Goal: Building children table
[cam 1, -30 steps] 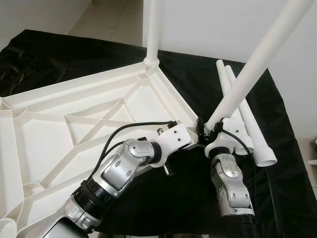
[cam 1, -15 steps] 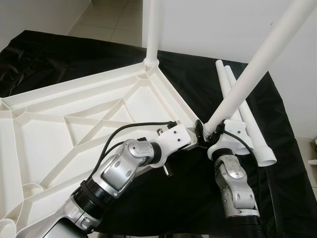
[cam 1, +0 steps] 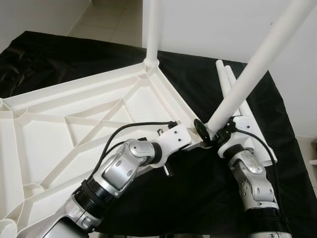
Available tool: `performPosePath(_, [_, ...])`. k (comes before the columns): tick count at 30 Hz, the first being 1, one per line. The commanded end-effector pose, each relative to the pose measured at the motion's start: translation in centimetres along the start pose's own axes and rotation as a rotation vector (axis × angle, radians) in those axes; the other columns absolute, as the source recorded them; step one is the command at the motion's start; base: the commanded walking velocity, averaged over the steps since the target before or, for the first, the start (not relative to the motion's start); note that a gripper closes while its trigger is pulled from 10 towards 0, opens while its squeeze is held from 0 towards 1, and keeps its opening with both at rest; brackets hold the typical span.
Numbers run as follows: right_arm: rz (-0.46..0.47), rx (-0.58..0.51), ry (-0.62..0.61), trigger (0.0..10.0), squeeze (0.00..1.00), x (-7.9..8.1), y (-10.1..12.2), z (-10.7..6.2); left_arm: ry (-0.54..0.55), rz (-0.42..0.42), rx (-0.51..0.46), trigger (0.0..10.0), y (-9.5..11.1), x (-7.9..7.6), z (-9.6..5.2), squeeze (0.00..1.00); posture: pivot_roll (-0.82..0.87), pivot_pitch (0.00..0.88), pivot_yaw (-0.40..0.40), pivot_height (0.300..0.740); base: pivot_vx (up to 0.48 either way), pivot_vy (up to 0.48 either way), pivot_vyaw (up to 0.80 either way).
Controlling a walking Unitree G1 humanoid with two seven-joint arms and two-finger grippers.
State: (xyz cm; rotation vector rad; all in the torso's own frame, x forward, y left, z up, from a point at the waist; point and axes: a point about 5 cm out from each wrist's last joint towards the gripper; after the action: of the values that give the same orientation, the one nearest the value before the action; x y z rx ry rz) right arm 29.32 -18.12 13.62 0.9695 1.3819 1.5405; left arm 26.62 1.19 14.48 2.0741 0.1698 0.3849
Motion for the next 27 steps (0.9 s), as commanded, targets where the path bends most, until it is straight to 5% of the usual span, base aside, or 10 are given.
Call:
performPosePath(1, [0.001, -0.016, 0.013, 10.0, 0.00, -0.6, 0.2, -0.1, -0.120, -0.058, 0.091, 10.0, -1.9, -1.8, 1.0, 0.00, 0.03, 0.113, -0.033, 0.740, 0.000, 0.000, 0.00])
performPosePath(23, [0.003, -0.004, 0.106, 10.0, 0.00, -0.8, -0.5, -0.5, -0.116, -0.056, 0.096, 10.0, -1.7, -1.8, 1.0, 0.00, 0.02, 0.121, -0.034, 0.740, 0.000, 0.000, 0.00])
performPosePath(24, [0.001, -0.003, 0.109, 10.0, 0.00, -0.7, -0.5, -0.5, -0.115, -0.056, 0.096, 10.0, -1.8, -1.8, 1.0, 0.93, 0.02, 0.121, -0.036, 0.740, 0.000, 0.000, 0.00])
performPosePath(25, [-0.001, -0.001, 0.111, 10.0, 0.00, -0.7, -0.5, -0.5, -0.113, -0.055, 0.097, 10.0, -1.8, -1.7, 1.1, 0.00, 0.02, 0.122, -0.038, 0.740, 0.000, 0.000, 0.00])
performPosePath(27, [-0.003, 0.002, 0.115, 10.0, 0.00, -0.7, -0.6, -0.5, -0.113, -0.054, 0.099, 10.0, -1.8, -1.8, 1.1, 0.00, 0.02, 0.122, -0.039, 0.740, 0.000, 0.000, 0.00])
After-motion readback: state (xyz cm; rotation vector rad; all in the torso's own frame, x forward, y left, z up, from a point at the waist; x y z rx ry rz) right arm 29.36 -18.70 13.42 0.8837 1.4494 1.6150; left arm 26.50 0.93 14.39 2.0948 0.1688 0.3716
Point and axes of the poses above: a point about 5 cm out from each wrist's last joint towards the gripper, its own z axis pointing out of the wrist towards the gripper, its own y axis along the axis of the wrist's last joint, x = y × z, and after that the axes turned 1 degree about z, right-handed
